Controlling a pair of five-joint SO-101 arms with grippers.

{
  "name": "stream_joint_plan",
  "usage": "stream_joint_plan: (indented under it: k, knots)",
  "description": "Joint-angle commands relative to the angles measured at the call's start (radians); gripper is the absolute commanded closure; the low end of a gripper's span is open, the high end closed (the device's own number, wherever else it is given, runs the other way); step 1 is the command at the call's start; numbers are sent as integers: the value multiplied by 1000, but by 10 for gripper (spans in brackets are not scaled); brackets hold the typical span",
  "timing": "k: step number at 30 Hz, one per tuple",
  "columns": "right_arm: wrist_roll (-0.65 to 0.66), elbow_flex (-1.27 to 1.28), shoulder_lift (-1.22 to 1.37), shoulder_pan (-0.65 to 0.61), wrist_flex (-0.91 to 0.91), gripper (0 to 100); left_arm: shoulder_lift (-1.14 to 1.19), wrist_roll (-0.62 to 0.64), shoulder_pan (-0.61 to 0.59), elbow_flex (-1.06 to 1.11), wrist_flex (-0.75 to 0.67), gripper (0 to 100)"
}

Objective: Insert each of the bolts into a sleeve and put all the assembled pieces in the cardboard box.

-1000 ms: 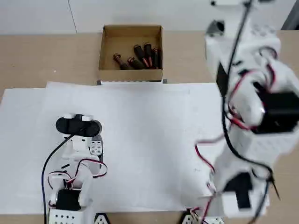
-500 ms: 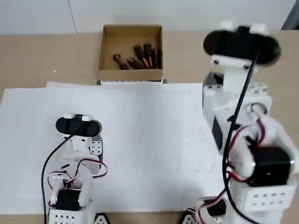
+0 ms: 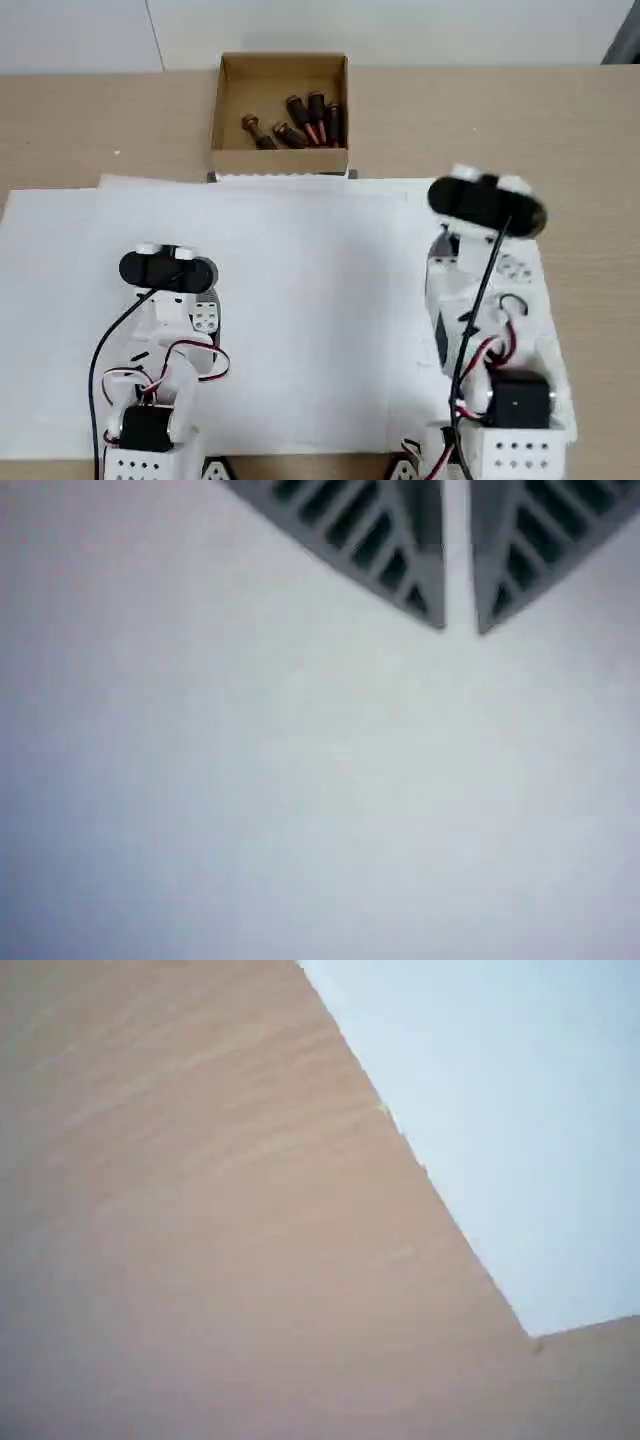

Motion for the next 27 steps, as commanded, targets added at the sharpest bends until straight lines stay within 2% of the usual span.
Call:
stream_joint_plan:
  k: [1, 11, 19, 24, 27]
  knots:
    - [-12, 107, -71, 8, -70, 996, -9, 0, -2, -4, 8, 995]
    - [-14, 434, -206, 2, -186, 995, -9, 0, -2, -4, 8, 995]
    - [-14, 626, -378, -107, -194, 995, -9, 0, -2, -4, 8, 995]
    - [-12, 721, -526, -128, -176, 995, -9, 0, -2, -4, 8, 995]
    - [-14, 718, -527, -128, -151, 995, -9, 0, -2, -4, 8, 995]
